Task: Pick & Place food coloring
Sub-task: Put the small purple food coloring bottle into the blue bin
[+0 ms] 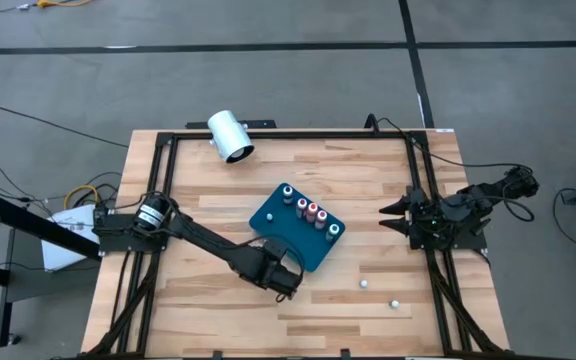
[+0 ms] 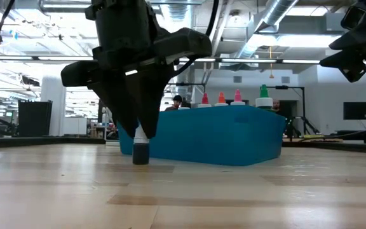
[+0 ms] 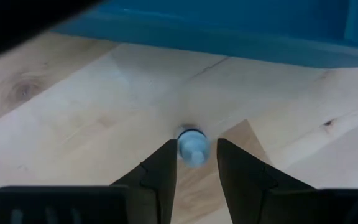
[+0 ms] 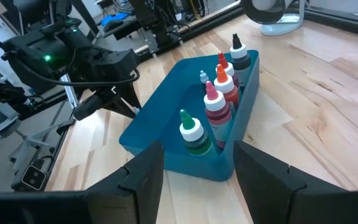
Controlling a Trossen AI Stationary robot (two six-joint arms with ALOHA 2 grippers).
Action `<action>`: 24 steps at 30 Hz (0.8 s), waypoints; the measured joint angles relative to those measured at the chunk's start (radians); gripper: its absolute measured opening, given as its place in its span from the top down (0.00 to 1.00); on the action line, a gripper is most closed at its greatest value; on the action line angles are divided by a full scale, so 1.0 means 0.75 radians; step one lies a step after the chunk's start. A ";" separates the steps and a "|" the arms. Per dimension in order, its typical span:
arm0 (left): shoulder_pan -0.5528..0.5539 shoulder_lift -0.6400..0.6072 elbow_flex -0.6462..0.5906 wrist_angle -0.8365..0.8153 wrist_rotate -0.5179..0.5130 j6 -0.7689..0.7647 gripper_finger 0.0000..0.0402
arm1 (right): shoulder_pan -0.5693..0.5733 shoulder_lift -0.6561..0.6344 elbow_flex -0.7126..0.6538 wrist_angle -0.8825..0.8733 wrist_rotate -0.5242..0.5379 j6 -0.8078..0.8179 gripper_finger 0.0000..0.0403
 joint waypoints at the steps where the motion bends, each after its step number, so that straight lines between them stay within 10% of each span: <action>1: 0.000 0.000 0.000 0.004 -0.001 0.003 0.74 | 0.000 0.000 0.000 0.000 0.000 0.000 0.55; 24: 0.005 0.005 0.000 0.011 0.003 0.029 0.76 | 0.000 0.000 0.000 -0.001 0.000 -0.001 0.54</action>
